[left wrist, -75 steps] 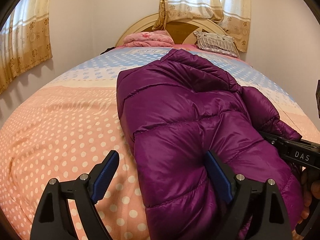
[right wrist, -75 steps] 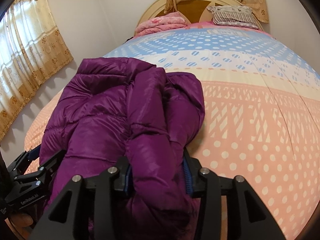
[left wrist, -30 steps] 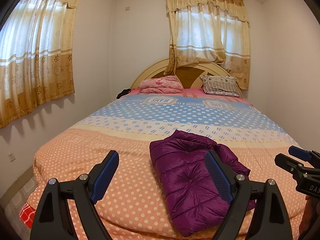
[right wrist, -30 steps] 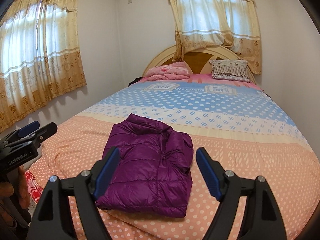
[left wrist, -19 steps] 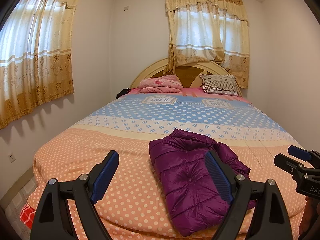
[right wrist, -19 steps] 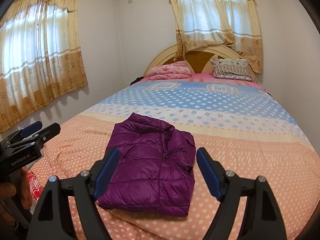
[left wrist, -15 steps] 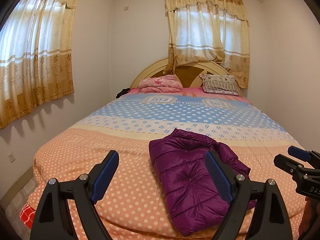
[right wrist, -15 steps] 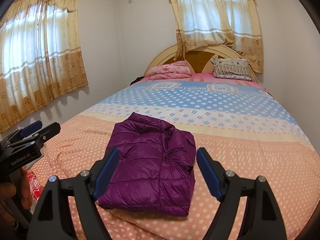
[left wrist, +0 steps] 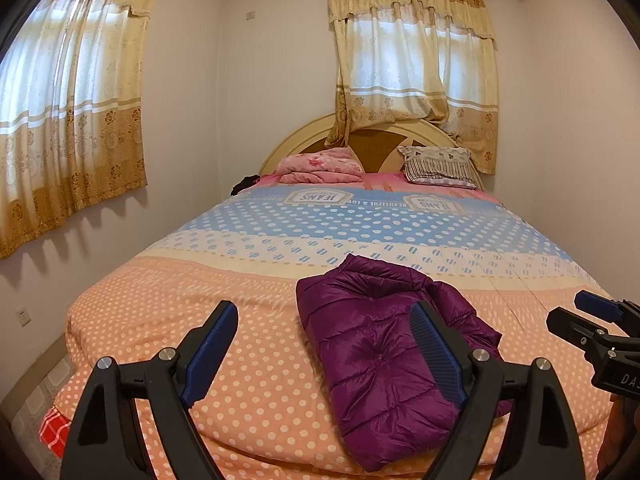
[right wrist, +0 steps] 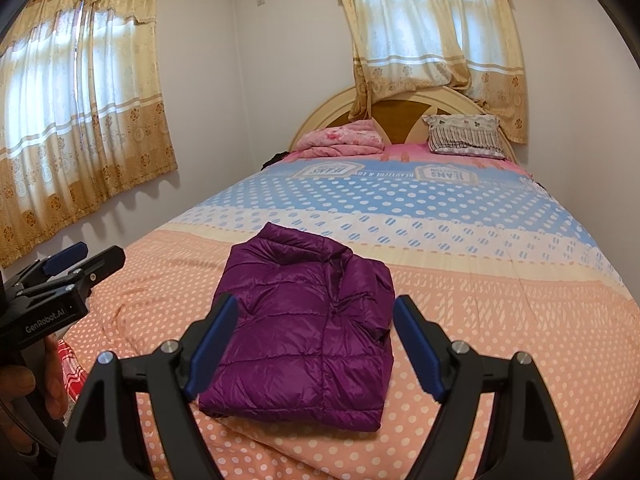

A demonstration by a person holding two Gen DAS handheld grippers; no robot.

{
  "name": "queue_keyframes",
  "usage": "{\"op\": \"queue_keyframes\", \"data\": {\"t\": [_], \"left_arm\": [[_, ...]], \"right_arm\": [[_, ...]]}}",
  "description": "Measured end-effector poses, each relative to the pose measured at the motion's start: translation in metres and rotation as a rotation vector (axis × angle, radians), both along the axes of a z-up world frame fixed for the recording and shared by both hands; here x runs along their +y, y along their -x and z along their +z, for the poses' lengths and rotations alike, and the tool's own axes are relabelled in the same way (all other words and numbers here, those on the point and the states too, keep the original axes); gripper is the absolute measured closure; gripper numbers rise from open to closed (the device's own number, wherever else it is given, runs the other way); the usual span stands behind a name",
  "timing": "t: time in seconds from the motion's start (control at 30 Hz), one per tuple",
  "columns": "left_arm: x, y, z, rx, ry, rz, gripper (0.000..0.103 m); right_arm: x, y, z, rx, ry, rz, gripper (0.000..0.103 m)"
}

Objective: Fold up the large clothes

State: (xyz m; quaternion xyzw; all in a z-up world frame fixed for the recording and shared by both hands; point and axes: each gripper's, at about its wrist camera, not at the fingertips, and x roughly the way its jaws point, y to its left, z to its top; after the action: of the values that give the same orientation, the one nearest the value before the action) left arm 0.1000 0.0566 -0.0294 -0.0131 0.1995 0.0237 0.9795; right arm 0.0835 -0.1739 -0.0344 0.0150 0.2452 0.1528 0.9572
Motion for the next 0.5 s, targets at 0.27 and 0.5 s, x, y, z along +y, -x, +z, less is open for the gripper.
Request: {"op": "queue_keyframes", "data": {"t": [0.27,0.5], "left_arm": [[-0.0008,-0.0009,-0.0016,0.004,-0.001,-0.002,0.015],[0.0011,-0.0012,-0.0019,0.005,-0.002,-0.001,0.015]], "right_arm": [[-0.0003,0.0012,-0.0018,0.004,-0.003,0.006,0.021],[0.0000,0.0011,-0.0018,0.006,-0.002,0.005,0.021]]}}
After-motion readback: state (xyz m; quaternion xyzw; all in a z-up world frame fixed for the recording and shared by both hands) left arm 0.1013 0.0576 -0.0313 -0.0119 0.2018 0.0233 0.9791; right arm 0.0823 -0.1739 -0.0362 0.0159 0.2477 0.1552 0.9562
